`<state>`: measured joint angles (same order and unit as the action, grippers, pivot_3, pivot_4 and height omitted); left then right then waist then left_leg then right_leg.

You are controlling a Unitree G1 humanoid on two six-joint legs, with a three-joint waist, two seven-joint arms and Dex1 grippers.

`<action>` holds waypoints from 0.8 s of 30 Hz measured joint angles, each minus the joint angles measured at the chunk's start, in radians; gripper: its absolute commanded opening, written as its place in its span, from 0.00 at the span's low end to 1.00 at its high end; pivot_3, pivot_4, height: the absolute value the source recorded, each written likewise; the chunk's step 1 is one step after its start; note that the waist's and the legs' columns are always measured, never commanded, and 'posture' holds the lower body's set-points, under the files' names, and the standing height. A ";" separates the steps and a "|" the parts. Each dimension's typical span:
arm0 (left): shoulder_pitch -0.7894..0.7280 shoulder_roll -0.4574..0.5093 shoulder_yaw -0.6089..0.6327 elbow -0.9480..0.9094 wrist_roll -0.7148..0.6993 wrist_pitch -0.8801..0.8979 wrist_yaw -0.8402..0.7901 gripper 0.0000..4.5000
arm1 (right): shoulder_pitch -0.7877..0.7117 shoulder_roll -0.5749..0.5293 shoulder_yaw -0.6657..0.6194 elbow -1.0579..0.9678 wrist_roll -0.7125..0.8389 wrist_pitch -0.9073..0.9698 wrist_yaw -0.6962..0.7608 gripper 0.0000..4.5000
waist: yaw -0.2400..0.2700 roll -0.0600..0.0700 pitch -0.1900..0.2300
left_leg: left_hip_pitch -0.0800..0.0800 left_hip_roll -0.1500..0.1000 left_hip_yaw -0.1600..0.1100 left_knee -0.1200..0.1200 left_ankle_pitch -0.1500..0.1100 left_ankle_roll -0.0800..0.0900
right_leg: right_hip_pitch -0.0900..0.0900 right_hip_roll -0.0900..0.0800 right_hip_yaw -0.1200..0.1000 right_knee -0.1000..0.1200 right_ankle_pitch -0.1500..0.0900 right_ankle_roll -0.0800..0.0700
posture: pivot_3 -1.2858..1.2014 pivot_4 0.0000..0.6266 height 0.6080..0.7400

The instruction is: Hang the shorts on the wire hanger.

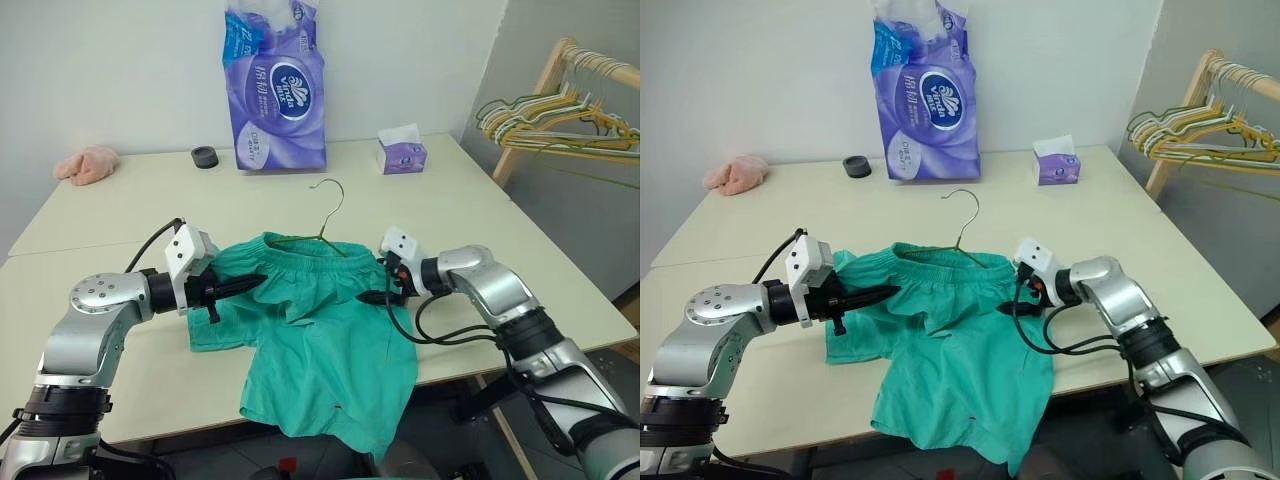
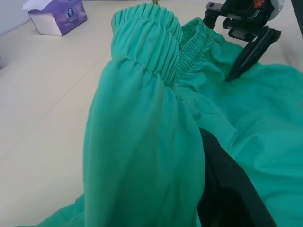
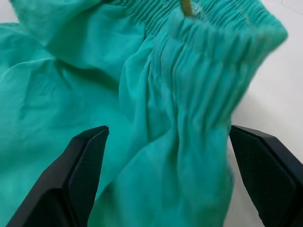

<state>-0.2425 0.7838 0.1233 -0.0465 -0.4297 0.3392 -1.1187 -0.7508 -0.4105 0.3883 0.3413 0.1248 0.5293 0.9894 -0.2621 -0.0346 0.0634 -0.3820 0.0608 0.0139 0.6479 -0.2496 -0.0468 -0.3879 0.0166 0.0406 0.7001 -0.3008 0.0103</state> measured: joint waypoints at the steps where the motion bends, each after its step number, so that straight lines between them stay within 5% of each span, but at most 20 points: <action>1: 0.001 0.000 0.000 0.000 0.000 0.000 -0.002 0.19 | -0.015 0.012 0.008 0.036 -0.011 -0.019 0.004 0.95 | -0.002 0.000 0.000 | 0.000 0.000 0.000 0.000 0.000 0.000 | 0.000 0.000 0.000 0.000 0.000 0.000 | 0.42 0.00 1.00; 5: 0.001 0.002 -0.001 0.000 0.000 0.000 -0.003 0.19 | -0.054 0.074 0.050 0.171 -0.044 -0.091 0.068 0.82 | -0.003 0.000 0.000 | 0.000 0.000 -0.001 0.000 0.000 0.000 | 0.000 0.000 0.000 0.000 0.003 -0.005 | 0.43 0.00 1.00; 16: 0.008 0.009 0.004 -0.005 -0.001 0.003 -0.001 0.17 | -0.092 0.106 0.066 0.229 -0.077 -0.141 0.153 0.02 | -0.004 0.000 0.000 | 0.000 0.001 -0.002 0.000 0.000 0.000 | 0.000 -0.001 -0.001 0.000 0.003 -0.005 | 0.43 0.00 1.00; 21: 0.015 0.009 0.018 -0.008 -0.010 0.018 0.015 0.15 | -0.072 0.082 0.068 0.150 -0.086 -0.112 0.189 0.00 | -0.004 0.000 0.000 | -0.001 0.001 -0.003 0.000 0.000 0.000 | 0.000 -0.001 -0.002 0.000 0.003 -0.005 | 0.43 0.00 1.00; 24: 0.008 0.005 0.018 0.003 -0.016 0.045 0.028 0.34 | -0.050 0.063 0.066 0.085 -0.083 -0.079 0.194 0.00 | -0.003 0.000 0.000 | 0.000 0.001 -0.003 0.000 0.000 0.000 | 0.000 -0.001 -0.001 0.000 0.003 -0.005 | 0.43 0.00 1.00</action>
<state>-0.2349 0.7893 0.1409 -0.0434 -0.4458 0.3845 -1.0907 -0.8008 -0.3480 0.4542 0.4260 0.0417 0.4506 1.1833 -0.2654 -0.0342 0.0633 -0.3824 0.0615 0.0112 0.6478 -0.2496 -0.0469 -0.3878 0.0159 0.0392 0.7006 -0.2981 0.0056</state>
